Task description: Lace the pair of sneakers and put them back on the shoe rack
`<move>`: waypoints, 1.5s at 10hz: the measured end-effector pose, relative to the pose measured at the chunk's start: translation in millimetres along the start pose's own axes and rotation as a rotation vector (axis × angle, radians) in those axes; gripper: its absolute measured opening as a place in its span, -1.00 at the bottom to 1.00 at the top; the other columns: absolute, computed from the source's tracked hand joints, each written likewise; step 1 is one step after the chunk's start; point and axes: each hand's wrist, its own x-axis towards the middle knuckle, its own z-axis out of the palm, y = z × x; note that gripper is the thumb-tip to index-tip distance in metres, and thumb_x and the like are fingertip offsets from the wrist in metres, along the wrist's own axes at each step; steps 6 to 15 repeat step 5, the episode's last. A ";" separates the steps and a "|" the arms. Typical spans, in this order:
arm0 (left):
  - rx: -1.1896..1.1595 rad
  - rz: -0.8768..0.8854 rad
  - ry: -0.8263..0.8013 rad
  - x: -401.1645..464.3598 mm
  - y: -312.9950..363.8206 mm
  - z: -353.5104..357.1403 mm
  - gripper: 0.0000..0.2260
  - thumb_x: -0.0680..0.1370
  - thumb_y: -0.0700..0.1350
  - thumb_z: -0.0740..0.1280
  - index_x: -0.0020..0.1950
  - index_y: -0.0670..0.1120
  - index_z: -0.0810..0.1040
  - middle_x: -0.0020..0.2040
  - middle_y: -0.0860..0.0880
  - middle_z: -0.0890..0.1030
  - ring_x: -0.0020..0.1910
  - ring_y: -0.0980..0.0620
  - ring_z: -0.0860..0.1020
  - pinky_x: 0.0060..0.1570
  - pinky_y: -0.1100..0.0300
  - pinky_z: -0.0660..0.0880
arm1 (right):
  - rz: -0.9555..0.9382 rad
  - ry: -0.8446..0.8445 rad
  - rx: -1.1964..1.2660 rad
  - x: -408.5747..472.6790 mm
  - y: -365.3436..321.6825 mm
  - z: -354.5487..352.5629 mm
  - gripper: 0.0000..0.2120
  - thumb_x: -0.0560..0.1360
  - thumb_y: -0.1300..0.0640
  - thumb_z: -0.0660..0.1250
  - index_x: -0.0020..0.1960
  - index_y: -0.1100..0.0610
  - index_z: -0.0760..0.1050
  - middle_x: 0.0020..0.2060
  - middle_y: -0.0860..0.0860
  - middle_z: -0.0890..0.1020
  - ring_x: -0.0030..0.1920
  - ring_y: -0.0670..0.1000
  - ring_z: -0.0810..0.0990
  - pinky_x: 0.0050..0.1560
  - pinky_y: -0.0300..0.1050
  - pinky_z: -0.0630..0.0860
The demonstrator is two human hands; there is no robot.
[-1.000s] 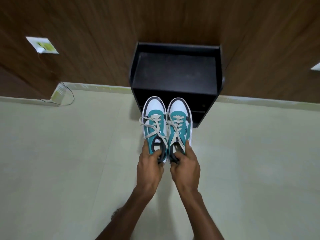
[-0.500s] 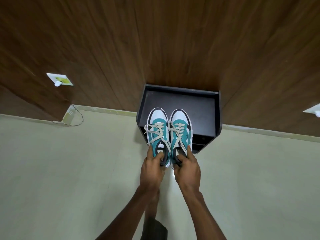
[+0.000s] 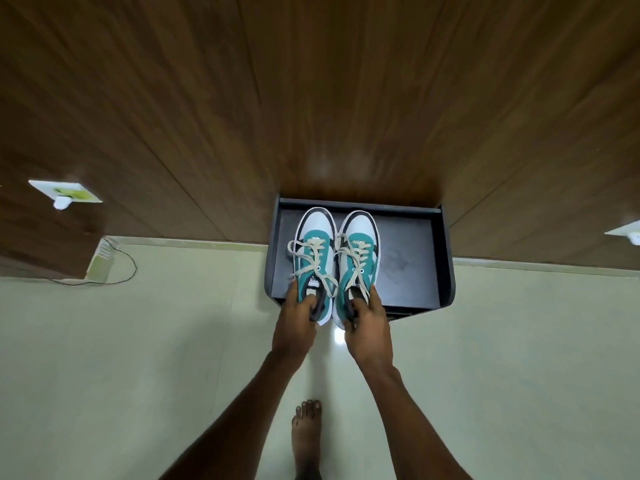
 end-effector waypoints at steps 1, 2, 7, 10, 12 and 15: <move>-0.012 -0.022 -0.063 19.6 -7.4 -9.1 -0.69 0.47 -0.20 0.53 0.15 -0.26 0.59 0.44 -0.22 0.45 0.39 -0.24 0.48 0.28 -0.09 0.56 | 0.034 -0.013 -0.078 14.1 -8.5 -3.9 -0.66 0.43 0.24 0.48 0.19 0.19 0.57 0.32 0.13 0.48 0.14 0.20 0.58 0.10 0.02 0.63; 0.006 0.015 -0.084 17.8 -3.2 -19.7 -0.58 0.46 -0.21 0.55 0.28 -0.23 0.56 0.44 -0.22 0.45 0.41 -0.21 0.46 0.31 -0.09 0.54 | 0.070 -0.044 -0.105 16.7 -14.3 -9.5 -0.67 0.45 0.16 0.48 0.19 0.17 0.55 0.29 0.14 0.49 0.11 0.21 0.58 0.05 0.06 0.64; 0.025 -0.026 -0.001 -26.0 84.2 -129.1 -0.55 0.51 -0.04 0.49 0.36 0.02 0.45 0.33 -0.02 0.55 0.22 -0.07 0.59 0.13 0.02 0.60 | 0.010 0.064 -0.029 -23.7 -67.0 -112.1 -0.60 0.47 0.07 0.47 0.27 0.13 0.52 0.31 0.10 0.54 0.26 0.19 0.52 0.12 0.05 0.56; 0.025 -0.026 -0.001 -26.0 84.2 -129.1 -0.55 0.51 -0.04 0.49 0.36 0.02 0.45 0.33 -0.02 0.55 0.22 -0.07 0.59 0.13 0.02 0.60 | 0.010 0.064 -0.029 -23.7 -67.0 -112.1 -0.60 0.47 0.07 0.47 0.27 0.13 0.52 0.31 0.10 0.54 0.26 0.19 0.52 0.12 0.05 0.56; 0.025 -0.026 -0.001 -26.0 84.2 -129.1 -0.55 0.51 -0.04 0.49 0.36 0.02 0.45 0.33 -0.02 0.55 0.22 -0.07 0.59 0.13 0.02 0.60 | 0.010 0.064 -0.029 -23.7 -67.0 -112.1 -0.60 0.47 0.07 0.47 0.27 0.13 0.52 0.31 0.10 0.54 0.26 0.19 0.52 0.12 0.05 0.56; 0.025 -0.026 -0.001 -26.0 84.2 -129.1 -0.55 0.51 -0.04 0.49 0.36 0.02 0.45 0.33 -0.02 0.55 0.22 -0.07 0.59 0.13 0.02 0.60 | 0.010 0.064 -0.029 -23.7 -67.0 -112.1 -0.60 0.47 0.07 0.47 0.27 0.13 0.52 0.31 0.10 0.54 0.26 0.19 0.52 0.12 0.05 0.56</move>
